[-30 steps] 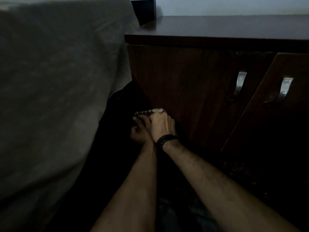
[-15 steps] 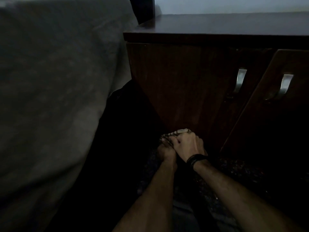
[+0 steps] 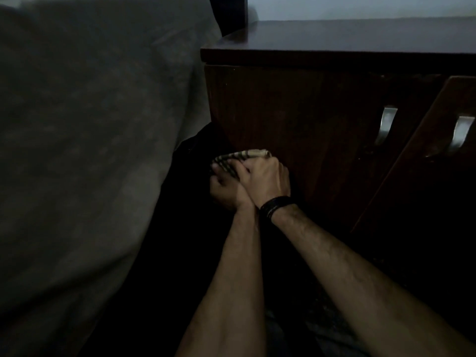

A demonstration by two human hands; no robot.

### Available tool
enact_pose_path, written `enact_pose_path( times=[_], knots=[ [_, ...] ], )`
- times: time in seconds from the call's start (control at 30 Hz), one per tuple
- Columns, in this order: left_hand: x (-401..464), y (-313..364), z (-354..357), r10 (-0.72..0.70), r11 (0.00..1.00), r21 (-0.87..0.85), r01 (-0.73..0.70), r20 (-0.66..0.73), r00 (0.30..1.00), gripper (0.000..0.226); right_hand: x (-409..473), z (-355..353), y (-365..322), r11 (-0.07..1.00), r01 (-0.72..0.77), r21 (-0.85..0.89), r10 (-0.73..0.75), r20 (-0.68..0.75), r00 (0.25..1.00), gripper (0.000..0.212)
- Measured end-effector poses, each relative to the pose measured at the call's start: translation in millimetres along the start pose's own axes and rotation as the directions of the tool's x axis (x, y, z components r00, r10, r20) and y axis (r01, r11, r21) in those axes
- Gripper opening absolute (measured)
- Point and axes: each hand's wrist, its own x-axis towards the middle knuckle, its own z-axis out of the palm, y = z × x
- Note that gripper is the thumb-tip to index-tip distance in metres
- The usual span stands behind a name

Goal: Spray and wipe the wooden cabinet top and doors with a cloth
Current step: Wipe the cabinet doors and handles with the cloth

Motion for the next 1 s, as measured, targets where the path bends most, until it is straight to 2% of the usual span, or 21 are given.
enact_pose_path(
  times=[0.13, 0.2, 0.33, 0.43, 0.53, 0.67, 0.77, 0.87, 1.0],
  knots=[
    [-2.8, -3.7, -1.1, 0.013, 1.0, 0.01, -0.013, 0.019, 1.0, 0.054, -6.3, 9.5, 4.1, 0.997, 0.056, 0.053, -0.045, -0.183, 0.982, 0.042],
    [-3.2, -9.9, -4.0, -0.011, 1.0, 0.019, 0.01, 0.046, 0.999, 0.056, -11.9, 13.5, 5.8, 0.996, 0.05, 0.07, -0.034, -0.212, 0.977, 0.036],
    [-16.2, -39.2, -14.3, -0.104, 0.993, 0.068, 0.095, 0.149, 0.983, 0.053, -35.9, 26.7, 25.5, 0.997, -0.016, 0.071, 0.025, -0.131, 0.991, 0.027],
    [-36.2, -71.1, -24.9, -0.238, 0.967, 0.157, 0.201, 0.273, 0.932, 0.051, -64.4, 38.6, 52.0, 0.99, -0.125, 0.062, 0.127, -0.032, 0.991, 0.024],
    [-51.2, -78.5, -31.2, -0.25, 0.944, 0.291, 0.156, 0.323, 0.913, 0.052, -83.6, 41.6, 74.0, 0.964, -0.253, 0.086, 0.252, 0.029, 0.967, 0.032],
    [-76.8, -57.1, -32.8, -0.052, 0.942, 0.328, -0.072, 0.354, 0.934, 0.049, -90.2, 24.5, 87.1, 0.9, -0.371, 0.23, 0.391, -0.049, 0.919, 0.043],
    [-103.0, -36.7, -25.0, 0.172, 0.916, 0.265, -0.302, 0.42, 0.891, 0.047, -87.6, -0.6, 99.2, 0.849, -0.378, 0.37, 0.459, -0.161, 0.874, 0.046],
    [-126.1, -12.5, -8.8, 0.343, 0.867, 0.19, -0.46, 0.442, 0.829, 0.047, -76.5, -34.1, 109.0, 0.819, -0.335, 0.465, 0.496, -0.284, 0.82, 0.055],
    [-144.1, 15.2, 7.1, 0.55, 0.754, 0.048, -0.655, 0.5, 0.669, 0.049, -60.6, -70.6, 114.4, 0.795, -0.275, 0.541, 0.536, -0.413, 0.737, 0.048]
  ],
)
